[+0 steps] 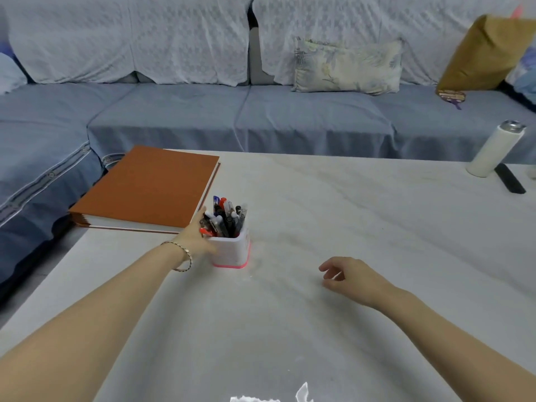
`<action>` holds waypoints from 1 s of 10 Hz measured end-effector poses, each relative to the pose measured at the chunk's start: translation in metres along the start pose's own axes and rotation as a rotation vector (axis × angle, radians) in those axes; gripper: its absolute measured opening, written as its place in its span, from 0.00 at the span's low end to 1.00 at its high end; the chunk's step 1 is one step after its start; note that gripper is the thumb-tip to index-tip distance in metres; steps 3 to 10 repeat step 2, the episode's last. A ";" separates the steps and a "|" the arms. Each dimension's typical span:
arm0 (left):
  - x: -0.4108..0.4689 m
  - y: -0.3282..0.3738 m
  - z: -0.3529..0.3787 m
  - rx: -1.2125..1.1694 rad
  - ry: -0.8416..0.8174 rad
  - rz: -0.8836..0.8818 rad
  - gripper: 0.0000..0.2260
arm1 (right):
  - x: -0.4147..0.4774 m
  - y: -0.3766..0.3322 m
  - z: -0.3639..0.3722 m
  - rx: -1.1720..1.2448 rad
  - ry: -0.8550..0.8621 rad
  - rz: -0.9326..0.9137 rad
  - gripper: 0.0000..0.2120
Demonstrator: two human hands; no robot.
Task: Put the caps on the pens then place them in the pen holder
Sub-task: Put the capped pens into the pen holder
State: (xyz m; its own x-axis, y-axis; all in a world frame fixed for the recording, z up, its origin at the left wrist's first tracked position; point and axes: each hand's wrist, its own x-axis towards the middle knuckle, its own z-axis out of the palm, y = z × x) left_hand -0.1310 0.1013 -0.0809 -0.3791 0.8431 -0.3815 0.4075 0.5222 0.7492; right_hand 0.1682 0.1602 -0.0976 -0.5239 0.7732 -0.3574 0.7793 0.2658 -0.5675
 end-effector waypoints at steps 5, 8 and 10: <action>-0.038 0.054 -0.003 -0.008 0.339 0.207 0.34 | -0.013 -0.008 -0.043 -0.102 -0.003 -0.030 0.12; -0.038 0.054 -0.003 -0.008 0.339 0.207 0.34 | -0.013 -0.008 -0.043 -0.102 -0.003 -0.030 0.12; -0.038 0.054 -0.003 -0.008 0.339 0.207 0.34 | -0.013 -0.008 -0.043 -0.102 -0.003 -0.030 0.12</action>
